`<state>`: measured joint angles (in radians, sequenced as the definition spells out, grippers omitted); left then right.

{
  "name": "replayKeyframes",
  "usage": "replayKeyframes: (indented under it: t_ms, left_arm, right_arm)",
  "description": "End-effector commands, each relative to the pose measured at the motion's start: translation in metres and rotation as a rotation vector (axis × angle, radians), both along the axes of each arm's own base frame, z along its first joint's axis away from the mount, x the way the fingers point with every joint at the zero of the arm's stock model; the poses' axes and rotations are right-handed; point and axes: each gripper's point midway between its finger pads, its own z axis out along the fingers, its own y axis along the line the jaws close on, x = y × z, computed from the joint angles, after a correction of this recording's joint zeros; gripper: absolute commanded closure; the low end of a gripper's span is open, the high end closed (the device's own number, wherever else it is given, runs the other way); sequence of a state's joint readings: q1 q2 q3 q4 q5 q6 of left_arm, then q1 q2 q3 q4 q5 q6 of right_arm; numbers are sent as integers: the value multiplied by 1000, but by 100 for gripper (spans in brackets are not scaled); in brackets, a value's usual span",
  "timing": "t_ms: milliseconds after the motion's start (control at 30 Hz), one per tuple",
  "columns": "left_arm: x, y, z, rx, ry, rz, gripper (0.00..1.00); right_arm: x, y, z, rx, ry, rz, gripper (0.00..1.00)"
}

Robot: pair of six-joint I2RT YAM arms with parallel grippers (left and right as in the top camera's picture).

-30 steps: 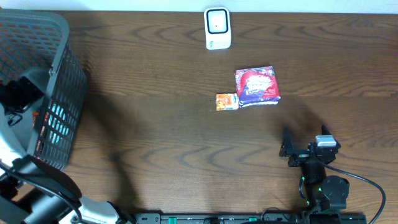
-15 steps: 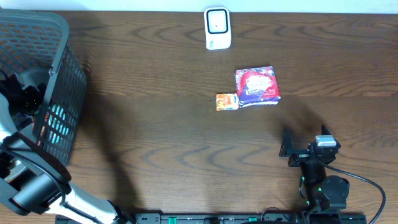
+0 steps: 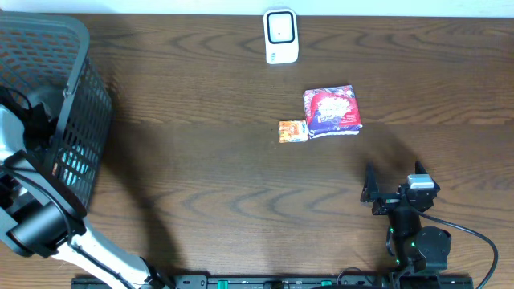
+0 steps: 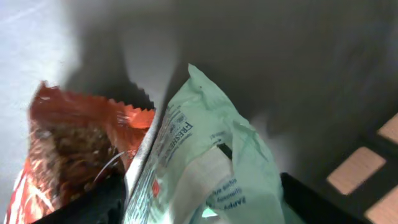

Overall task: Scan the item barcode
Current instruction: 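Reach the left gripper into the basket and grasp the green packet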

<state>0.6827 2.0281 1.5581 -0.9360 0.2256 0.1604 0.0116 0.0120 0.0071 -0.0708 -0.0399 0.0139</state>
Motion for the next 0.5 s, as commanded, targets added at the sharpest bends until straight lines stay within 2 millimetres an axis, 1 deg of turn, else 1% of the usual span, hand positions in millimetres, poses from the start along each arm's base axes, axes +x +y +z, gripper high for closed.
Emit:
replayKeyframes:
  t_ms: [0, 33, 100, 133, 167, 233, 300, 367, 433, 467]
  left_arm:
    - [-8, -2, -12, -8, 44, -10, 29]
    - [-9, -2, -14, -12, 48, -10, 34]
    - [-9, -2, -15, -13, 50, -10, 49]
    - [-9, -2, -15, -13, 50, -9, 65]
    - [-9, -2, -15, -13, 50, -9, 71]
    - [-10, -3, -15, -16, 54, -9, 93]
    - [-10, -3, -13, -15, 52, -9, 92]
    - [-9, -2, -6, -9, 43, 12, 92]
    - [-4, 2, 6, 3, 21, 67, 92]
    - [0, 5, 15, 13, 1, 103, 93]
  right_arm:
    - [0, 0, 0, -11, -2, 2, 1]
    - [0, 0, 0, -11, -2, 2, 1]
    - [0, 0, 0, -11, -2, 2, 1]
    - [0, 0, 0, -11, -2, 2, 1]
    - [0, 0, 0, -11, -2, 2, 1]
    - [0, 0, 0, -11, -2, 2, 1]
    - [0, 0, 0, -11, -2, 2, 1]
    - [0, 0, 0, -11, -2, 2, 1]
    - [0, 0, 0, -11, -2, 2, 1]
    - [0, 0, 0, -11, -2, 2, 1]
